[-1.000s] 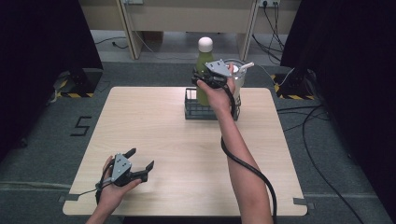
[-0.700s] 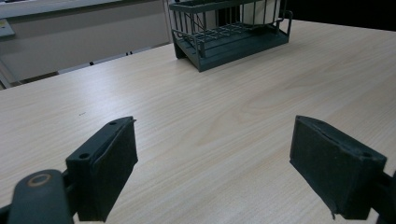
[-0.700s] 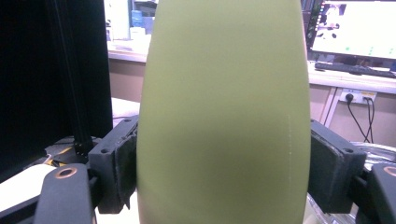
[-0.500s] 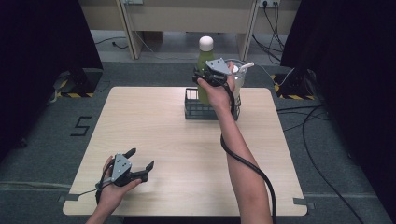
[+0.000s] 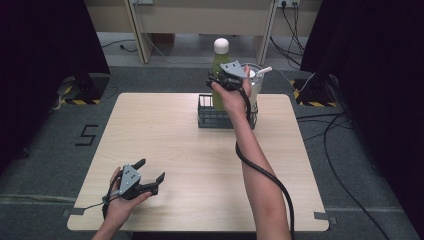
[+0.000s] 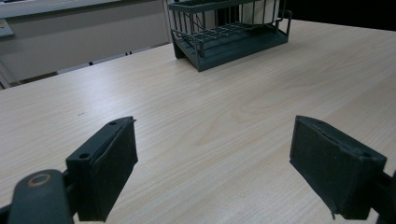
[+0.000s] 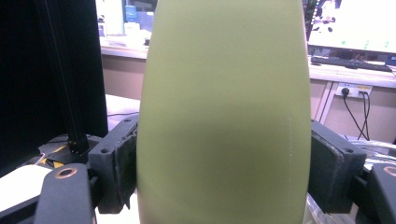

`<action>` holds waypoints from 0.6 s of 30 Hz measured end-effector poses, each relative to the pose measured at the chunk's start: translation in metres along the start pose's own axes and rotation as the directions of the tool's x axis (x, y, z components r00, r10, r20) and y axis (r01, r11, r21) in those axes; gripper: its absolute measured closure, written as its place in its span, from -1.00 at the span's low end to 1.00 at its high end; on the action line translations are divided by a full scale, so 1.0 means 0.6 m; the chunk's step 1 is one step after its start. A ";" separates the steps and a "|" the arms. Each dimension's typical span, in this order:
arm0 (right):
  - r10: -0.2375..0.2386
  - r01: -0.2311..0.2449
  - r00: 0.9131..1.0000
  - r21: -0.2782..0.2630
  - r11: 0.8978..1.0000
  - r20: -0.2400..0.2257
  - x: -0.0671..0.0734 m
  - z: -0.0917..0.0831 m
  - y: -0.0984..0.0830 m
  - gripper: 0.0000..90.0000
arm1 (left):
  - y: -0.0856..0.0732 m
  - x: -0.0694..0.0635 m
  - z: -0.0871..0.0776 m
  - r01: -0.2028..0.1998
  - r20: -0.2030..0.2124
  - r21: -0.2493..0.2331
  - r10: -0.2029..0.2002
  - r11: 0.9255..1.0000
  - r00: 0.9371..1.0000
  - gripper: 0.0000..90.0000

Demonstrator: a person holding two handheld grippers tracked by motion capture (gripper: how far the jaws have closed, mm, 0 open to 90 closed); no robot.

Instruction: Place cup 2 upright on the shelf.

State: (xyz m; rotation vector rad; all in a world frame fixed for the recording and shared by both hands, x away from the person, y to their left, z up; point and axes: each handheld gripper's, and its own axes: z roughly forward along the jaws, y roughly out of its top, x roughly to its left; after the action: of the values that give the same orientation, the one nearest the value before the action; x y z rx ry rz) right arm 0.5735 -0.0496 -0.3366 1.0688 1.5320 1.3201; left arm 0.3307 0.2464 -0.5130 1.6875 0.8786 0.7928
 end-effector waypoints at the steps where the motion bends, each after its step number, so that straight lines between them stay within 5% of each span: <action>1: 0.002 -0.002 1.000 0.000 1.000 0.002 0.000 0.001 0.001 -0.48 | 0.000 0.000 0.000 0.000 0.000 0.000 0.000 1.000 1.000 -0.69; 18: 0.005 -0.005 1.000 0.015 1.000 0.017 0.001 0.024 -0.003 -0.48 | 0.000 0.000 0.000 0.000 0.002 0.000 0.000 1.000 1.000 -0.69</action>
State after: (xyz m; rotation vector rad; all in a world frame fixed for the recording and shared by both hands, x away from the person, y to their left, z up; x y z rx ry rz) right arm 0.5872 -0.0452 -0.3399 1.0915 1.5299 1.3018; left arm 0.3308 0.2463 -0.5131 1.6880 0.8767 0.7913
